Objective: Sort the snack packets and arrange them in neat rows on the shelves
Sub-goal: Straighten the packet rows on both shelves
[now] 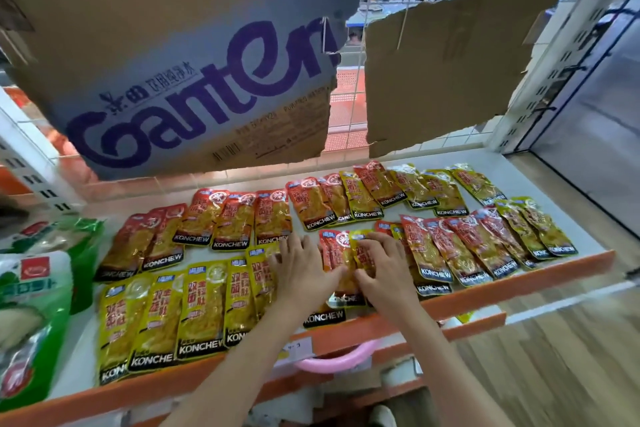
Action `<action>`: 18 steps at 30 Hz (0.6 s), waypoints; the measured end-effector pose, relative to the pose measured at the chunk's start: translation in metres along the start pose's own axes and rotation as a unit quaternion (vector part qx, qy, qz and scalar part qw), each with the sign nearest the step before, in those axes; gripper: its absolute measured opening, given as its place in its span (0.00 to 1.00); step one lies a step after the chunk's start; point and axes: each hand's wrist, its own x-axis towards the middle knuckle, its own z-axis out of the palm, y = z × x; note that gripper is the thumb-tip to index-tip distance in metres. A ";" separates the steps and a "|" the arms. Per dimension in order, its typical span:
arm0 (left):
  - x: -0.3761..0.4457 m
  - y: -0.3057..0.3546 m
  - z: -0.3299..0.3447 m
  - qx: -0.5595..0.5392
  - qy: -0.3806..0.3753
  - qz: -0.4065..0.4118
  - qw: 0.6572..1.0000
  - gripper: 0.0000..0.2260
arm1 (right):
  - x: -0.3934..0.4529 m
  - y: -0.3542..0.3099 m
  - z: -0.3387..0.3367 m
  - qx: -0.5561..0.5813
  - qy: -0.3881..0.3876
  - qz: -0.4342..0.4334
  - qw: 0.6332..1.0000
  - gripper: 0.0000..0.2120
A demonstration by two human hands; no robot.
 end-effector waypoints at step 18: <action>0.071 0.052 -0.009 -0.252 0.081 -0.048 0.963 0.28 | 0.137 0.042 -0.065 -0.079 -0.069 -0.063 0.992 0.23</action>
